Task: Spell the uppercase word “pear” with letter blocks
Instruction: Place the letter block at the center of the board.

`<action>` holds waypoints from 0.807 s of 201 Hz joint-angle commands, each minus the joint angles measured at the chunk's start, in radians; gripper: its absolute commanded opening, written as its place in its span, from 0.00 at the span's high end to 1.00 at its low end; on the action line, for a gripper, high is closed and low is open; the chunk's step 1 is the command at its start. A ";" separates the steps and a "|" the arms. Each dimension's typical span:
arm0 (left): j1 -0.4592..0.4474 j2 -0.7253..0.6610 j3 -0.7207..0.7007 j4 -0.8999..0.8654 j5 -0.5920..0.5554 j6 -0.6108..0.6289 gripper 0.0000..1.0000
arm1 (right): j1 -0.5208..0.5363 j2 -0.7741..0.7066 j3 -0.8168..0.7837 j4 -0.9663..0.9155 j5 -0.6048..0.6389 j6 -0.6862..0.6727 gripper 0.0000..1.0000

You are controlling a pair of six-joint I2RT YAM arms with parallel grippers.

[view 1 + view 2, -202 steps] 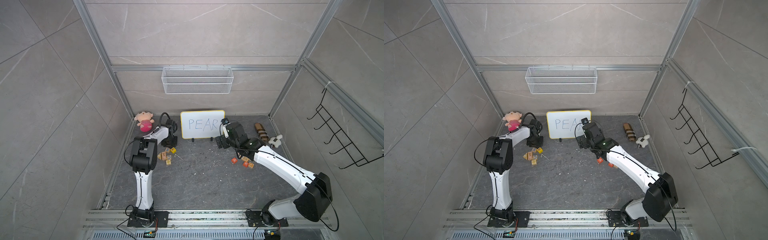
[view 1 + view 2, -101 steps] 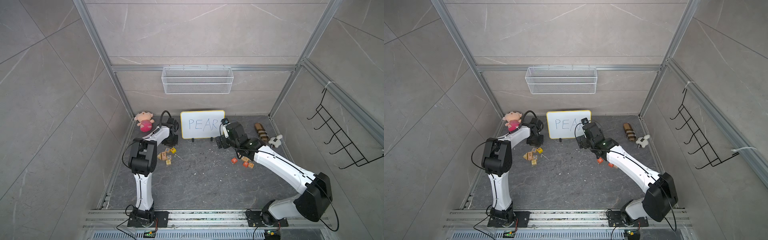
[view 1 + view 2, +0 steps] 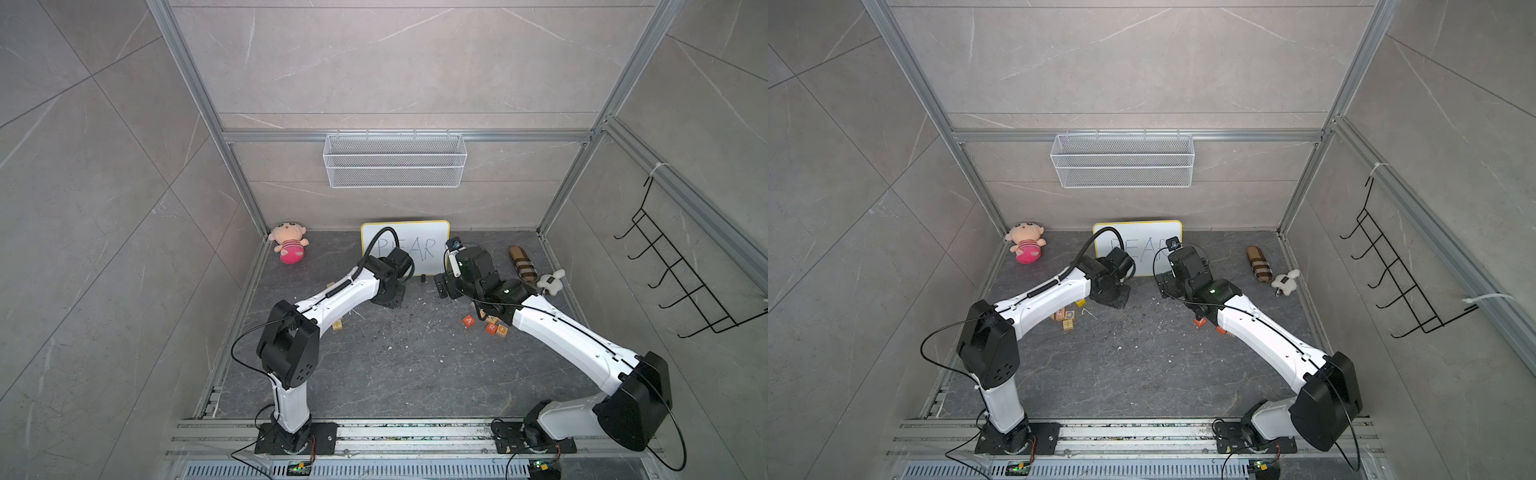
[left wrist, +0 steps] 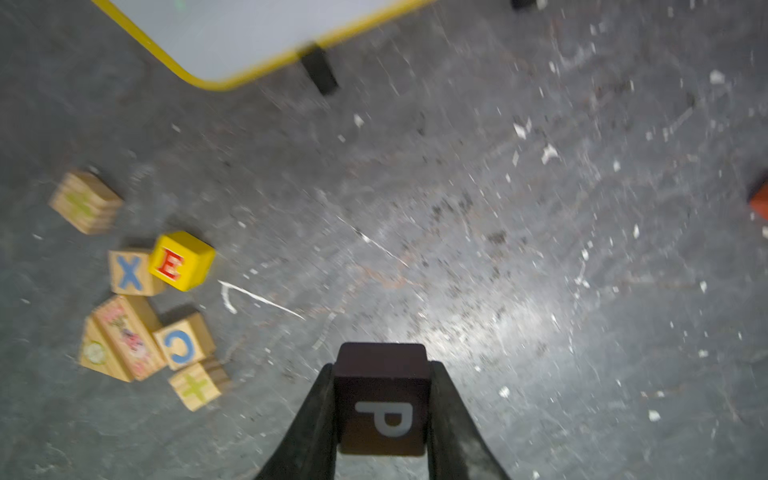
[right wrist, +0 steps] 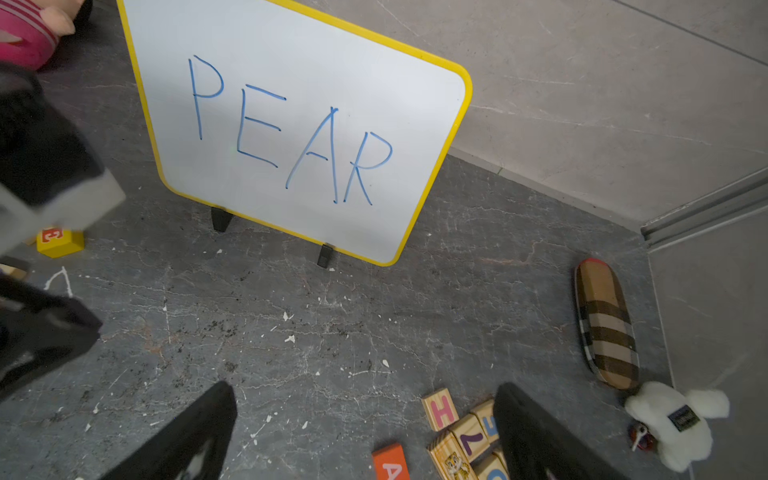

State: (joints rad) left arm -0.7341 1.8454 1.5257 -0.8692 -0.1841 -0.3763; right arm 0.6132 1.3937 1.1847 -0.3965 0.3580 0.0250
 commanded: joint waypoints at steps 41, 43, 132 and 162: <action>-0.037 0.054 -0.117 0.049 0.051 -0.144 0.74 | 0.006 -0.084 -0.102 0.089 0.053 0.012 0.01; -0.036 0.056 -0.121 0.054 0.051 -0.144 0.74 | 0.006 -0.086 -0.107 0.092 0.055 0.012 0.01; -0.006 0.132 -0.169 0.174 0.064 -0.138 0.55 | 0.006 -0.108 -0.154 0.131 0.088 -0.001 0.01; -0.005 0.079 -0.186 0.171 0.025 -0.121 0.19 | 0.006 -0.096 -0.149 0.131 0.081 0.001 0.01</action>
State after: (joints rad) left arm -0.7456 1.9808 1.3586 -0.7040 -0.1284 -0.5045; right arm 0.6132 1.2938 1.0393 -0.2859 0.4274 0.0254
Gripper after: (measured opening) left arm 0.771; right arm 0.990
